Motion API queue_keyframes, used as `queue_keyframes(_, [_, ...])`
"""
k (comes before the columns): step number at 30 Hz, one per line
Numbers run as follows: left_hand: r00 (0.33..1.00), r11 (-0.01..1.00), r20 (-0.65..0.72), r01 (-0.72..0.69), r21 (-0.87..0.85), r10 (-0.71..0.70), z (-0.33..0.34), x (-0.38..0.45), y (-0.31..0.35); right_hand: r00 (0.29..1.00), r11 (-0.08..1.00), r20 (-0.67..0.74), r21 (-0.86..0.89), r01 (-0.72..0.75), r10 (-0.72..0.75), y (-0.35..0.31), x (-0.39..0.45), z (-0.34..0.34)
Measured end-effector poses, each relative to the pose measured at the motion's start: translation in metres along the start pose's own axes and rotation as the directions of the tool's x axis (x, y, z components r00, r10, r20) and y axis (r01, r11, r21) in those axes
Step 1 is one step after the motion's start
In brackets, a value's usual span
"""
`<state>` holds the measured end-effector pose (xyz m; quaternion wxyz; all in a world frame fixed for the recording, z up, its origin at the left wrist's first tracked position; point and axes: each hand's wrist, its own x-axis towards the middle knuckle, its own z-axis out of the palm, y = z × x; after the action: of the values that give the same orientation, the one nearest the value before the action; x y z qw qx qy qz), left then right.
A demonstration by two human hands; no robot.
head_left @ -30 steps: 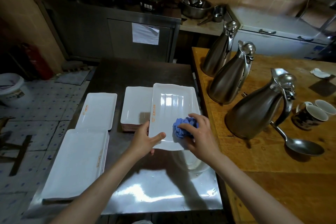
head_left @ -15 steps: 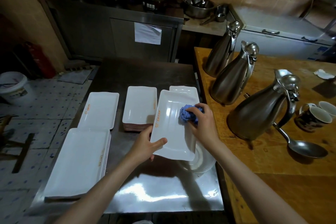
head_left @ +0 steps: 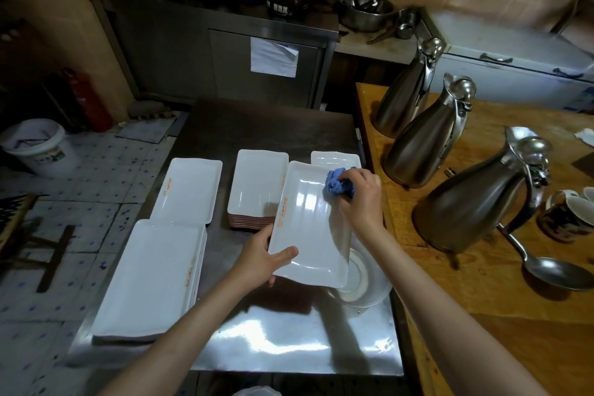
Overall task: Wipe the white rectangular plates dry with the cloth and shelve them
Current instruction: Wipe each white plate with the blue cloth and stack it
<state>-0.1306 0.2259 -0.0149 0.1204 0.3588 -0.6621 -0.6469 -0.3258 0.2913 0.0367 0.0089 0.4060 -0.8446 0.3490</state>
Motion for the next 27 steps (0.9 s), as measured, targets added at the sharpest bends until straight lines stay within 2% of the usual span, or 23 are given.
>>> queue_keyframes(4, [1.000, 1.000, -0.024, 0.008, 0.009, -0.008, -0.004, 0.000, 0.001, 0.991, 0.997, -0.128, 0.066, 0.049, -0.041, -0.007, -0.003, 0.001])
queue_keyframes(7, [0.998, 1.000, -0.056, 0.015, -0.001, -0.015, -0.010, 0.002, -0.001, 0.984, 0.987, -0.147, 0.110, 0.121, -0.104, -0.009, -0.009, 0.000])
queue_keyframes(14, [0.986, 0.997, -0.162, 0.045, 0.059, -0.035, -0.039, -0.008, -0.010, 0.994, 0.979, 0.026, 0.181, 0.096, -0.102, -0.019, -0.026, 0.024])
queue_keyframes(18, [0.966, 0.991, -0.252, 0.086, 0.102, -0.058, -0.064, -0.021, -0.022, 0.983, 0.962, 0.091, 0.239, 0.132, -0.158, -0.038, -0.037, 0.040])
queue_keyframes(27, [0.931, 0.990, -0.340, 0.142, 0.009, -0.130, -0.119, -0.064, -0.048, 0.936, 0.924, 0.315, 0.382, 0.028, -0.158, -0.082, -0.057, 0.085])
